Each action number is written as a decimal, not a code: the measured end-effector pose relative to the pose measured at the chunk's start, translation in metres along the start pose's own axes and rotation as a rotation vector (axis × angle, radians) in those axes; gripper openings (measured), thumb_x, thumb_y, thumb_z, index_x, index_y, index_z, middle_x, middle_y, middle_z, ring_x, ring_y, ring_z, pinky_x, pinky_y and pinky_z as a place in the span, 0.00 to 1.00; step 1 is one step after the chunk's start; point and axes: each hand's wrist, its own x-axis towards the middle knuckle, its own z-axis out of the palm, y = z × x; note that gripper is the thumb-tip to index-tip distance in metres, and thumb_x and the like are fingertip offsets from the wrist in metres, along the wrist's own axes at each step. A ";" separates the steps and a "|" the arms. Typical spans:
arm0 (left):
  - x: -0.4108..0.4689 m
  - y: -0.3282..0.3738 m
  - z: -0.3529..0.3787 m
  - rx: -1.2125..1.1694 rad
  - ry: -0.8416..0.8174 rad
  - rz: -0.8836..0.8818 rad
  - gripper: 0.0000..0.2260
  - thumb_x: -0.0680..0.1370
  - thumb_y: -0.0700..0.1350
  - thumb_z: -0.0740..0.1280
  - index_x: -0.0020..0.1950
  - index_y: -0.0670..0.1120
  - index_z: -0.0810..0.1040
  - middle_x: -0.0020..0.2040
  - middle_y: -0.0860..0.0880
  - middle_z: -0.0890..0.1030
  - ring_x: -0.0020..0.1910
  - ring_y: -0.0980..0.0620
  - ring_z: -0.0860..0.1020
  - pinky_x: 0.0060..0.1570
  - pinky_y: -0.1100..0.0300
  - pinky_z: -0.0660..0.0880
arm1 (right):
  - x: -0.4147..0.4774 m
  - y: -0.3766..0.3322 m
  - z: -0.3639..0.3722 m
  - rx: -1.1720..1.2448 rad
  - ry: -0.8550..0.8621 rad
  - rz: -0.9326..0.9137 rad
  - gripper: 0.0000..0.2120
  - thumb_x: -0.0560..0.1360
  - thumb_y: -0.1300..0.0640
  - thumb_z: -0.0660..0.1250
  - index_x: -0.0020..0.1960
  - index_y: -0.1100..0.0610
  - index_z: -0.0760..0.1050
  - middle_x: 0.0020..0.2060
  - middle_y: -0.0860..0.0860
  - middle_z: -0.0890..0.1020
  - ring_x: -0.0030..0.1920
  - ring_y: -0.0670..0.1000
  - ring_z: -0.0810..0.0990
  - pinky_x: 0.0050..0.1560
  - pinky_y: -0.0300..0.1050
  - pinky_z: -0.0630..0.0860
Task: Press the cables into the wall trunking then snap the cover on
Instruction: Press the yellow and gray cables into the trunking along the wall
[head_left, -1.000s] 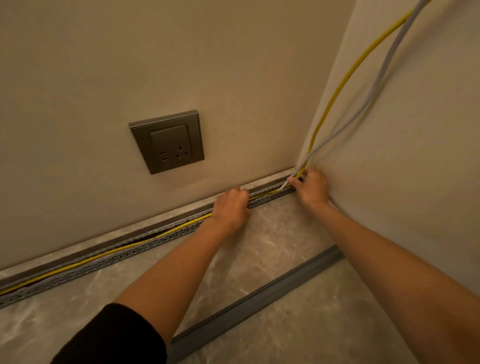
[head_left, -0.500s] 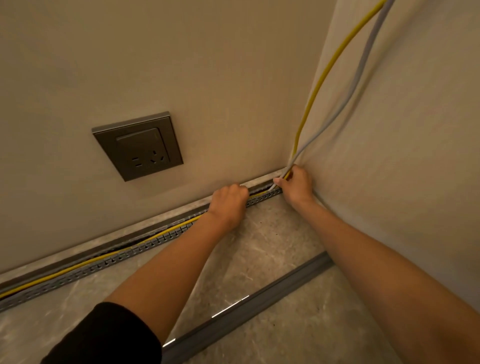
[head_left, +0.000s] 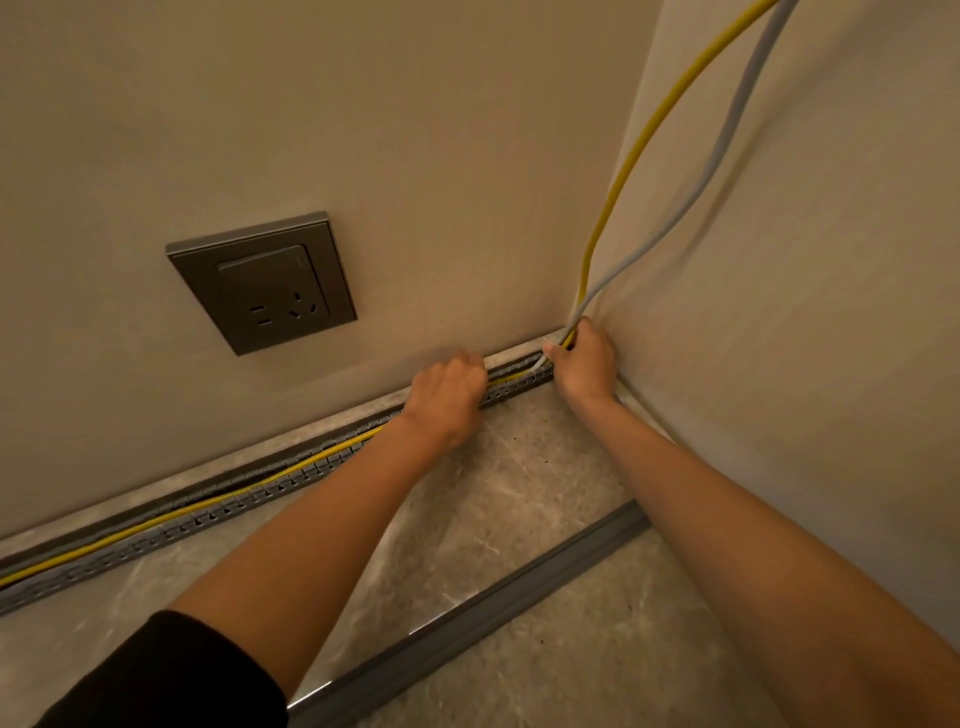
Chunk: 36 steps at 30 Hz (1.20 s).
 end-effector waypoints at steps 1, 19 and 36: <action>-0.001 0.001 0.000 -0.009 -0.002 0.003 0.16 0.78 0.38 0.62 0.65 0.38 0.67 0.63 0.39 0.71 0.59 0.37 0.75 0.53 0.48 0.73 | -0.002 -0.001 -0.001 0.008 -0.004 0.003 0.12 0.76 0.58 0.66 0.55 0.65 0.73 0.55 0.63 0.78 0.58 0.62 0.76 0.55 0.52 0.73; -0.018 -0.008 0.008 -0.145 0.028 0.016 0.10 0.79 0.36 0.57 0.60 0.39 0.64 0.60 0.37 0.72 0.57 0.37 0.74 0.49 0.49 0.71 | -0.018 -0.010 -0.009 0.113 -0.064 0.032 0.07 0.79 0.58 0.60 0.47 0.57 0.62 0.55 0.64 0.78 0.56 0.63 0.77 0.43 0.50 0.68; -0.021 -0.023 0.025 -0.138 0.010 0.084 0.17 0.83 0.45 0.51 0.71 0.43 0.61 0.65 0.40 0.70 0.62 0.42 0.70 0.60 0.51 0.68 | -0.006 0.003 -0.014 0.349 0.158 0.152 0.14 0.76 0.65 0.65 0.59 0.70 0.70 0.59 0.65 0.78 0.61 0.60 0.76 0.60 0.46 0.68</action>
